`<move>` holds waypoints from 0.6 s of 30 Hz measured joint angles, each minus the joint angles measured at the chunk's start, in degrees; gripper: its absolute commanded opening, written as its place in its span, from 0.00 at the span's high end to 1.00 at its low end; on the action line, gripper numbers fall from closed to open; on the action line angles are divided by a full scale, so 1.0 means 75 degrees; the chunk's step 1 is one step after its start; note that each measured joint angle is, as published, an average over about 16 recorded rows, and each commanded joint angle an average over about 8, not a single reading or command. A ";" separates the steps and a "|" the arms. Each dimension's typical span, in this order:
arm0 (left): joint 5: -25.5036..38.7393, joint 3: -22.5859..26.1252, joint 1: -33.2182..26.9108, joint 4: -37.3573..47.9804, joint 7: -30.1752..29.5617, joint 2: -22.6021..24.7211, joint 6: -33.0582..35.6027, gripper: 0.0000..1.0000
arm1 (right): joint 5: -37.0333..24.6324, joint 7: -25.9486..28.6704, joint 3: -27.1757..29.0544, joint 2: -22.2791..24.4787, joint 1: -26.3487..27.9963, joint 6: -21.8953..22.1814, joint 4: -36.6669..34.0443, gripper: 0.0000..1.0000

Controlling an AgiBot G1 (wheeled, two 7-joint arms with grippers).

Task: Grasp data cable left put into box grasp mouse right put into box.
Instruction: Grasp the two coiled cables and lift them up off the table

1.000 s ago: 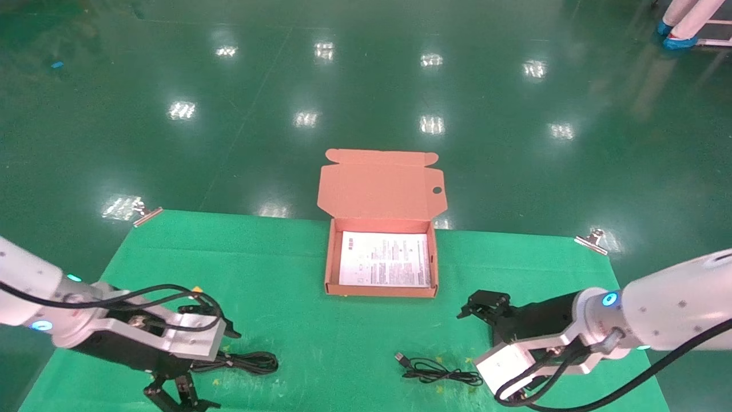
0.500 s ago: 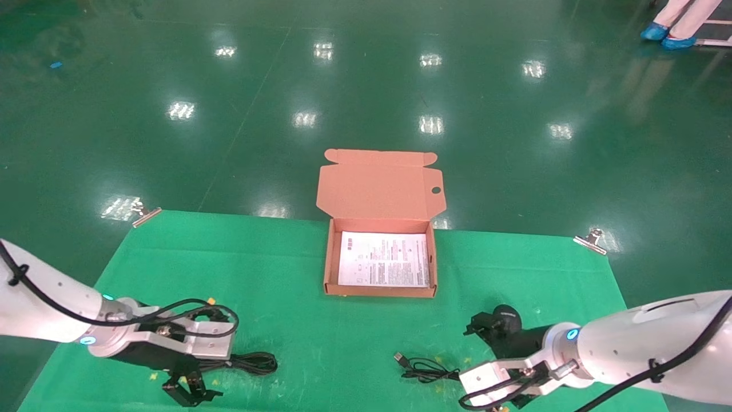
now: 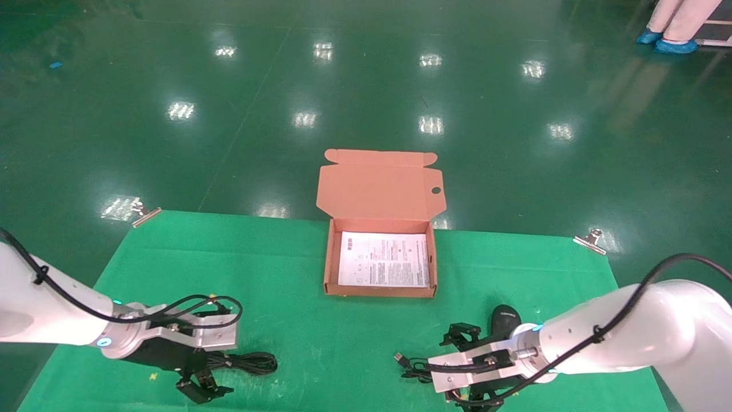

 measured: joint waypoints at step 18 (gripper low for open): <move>-0.0038 -0.0033 -0.0150 0.1309 0.0626 0.0435 -0.0362 1.00 | -0.0083 -0.0445 -0.0064 -0.0454 0.0192 0.0439 -0.1251 1.00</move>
